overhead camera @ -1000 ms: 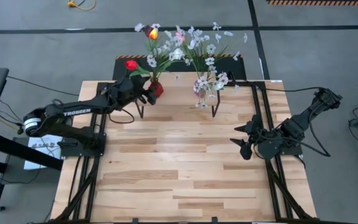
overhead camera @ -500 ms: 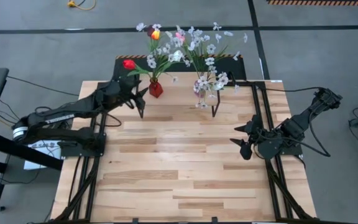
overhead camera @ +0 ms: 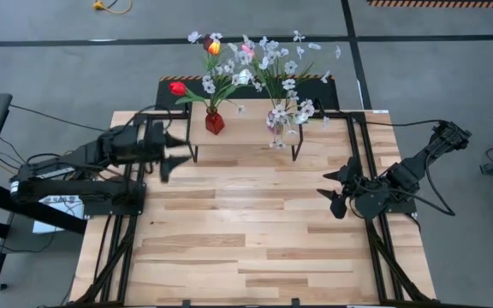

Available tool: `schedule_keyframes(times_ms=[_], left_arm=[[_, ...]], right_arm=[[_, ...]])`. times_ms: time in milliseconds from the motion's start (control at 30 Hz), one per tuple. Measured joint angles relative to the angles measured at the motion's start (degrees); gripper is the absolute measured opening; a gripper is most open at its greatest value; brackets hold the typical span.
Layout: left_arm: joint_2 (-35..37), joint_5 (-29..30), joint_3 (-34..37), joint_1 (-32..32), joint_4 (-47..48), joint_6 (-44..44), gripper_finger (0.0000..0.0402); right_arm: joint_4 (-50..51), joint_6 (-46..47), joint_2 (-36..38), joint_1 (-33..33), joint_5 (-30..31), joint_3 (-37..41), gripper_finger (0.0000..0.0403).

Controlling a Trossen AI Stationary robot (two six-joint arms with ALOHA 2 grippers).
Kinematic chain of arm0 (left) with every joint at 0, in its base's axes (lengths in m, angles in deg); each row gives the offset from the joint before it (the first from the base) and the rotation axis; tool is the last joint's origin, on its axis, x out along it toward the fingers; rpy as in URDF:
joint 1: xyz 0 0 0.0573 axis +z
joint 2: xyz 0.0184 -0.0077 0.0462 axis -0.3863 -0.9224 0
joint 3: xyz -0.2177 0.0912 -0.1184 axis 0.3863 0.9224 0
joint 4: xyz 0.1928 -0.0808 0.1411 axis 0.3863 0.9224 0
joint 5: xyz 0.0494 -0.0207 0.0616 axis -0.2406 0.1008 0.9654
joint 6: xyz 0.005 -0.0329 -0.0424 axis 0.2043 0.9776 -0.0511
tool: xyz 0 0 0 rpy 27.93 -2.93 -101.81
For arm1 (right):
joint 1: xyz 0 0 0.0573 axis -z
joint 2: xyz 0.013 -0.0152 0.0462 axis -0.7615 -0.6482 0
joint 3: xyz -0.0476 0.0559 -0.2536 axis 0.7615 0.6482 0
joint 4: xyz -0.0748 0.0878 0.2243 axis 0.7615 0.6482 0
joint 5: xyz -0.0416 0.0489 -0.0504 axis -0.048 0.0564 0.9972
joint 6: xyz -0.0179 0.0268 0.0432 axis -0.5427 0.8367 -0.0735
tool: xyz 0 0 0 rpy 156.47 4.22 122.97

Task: Pick and place flowers into a vace then onto a shelf
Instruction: Return to Home Position

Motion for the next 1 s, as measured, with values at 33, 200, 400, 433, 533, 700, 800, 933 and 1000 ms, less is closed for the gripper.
schedule_keyframes(times_ms=[33, 200, 400, 433, 533, 700, 800, 933, 1000], left_arm=[[0.84, -2.32, 0.01, -0.79, 1.92, 0.31, 0.0220], [3.64, -7.96, 3.73, -6.02, 0.89, -2.18, 0.0220], [9.78, -11.60, 15.84, -10.34, -13.07, -1.90, 0.0220], [10.95, -12.16, 18.26, -10.94, -15.00, -1.46, 0.0220], [15.16, -11.00, 24.46, -11.95, -18.03, -0.19, 0.0220], [22.12, -10.69, 32.86, -12.83, -23.13, 0.99, 0.0220], [25.98, -11.88, 35.98, -13.17, -23.70, 0.99, 0.0220], [30.24, -12.39, 39.34, -13.26, -23.47, 0.80, 0.0220], [32.11, -13.15, 40.48, -13.24, -23.23, 0.37, 0.0220]], right_arm=[[-0.04, 0.04, 0.00, 0.00, 1.00, 0.00, 0.0250], [-0.99, 0.33, -0.57, 0.02, 6.69, 0.00, 0.0250], [-1.28, 0.18, -0.40, 0.76, 6.33, 0.00, 0.0250], [-1.21, -0.45, -0.09, 0.77, 6.26, 0.00, 0.0250], [-0.39, -2.22, 2.09, 0.83, 6.24, 0.00, 0.0250], [4.12, -4.54, 9.54, 0.12, 7.81, 0.03, 0.0250], [4.56, -8.48, 17.04, -2.09, 8.87, 1.78, 0.0250], [-4.73, -18.64, 28.13, -5.79, 9.19, 9.69, 0.0250], [-12.84, -26.30, 33.57, -7.73, 4.44, 12.91, 0.0250]])
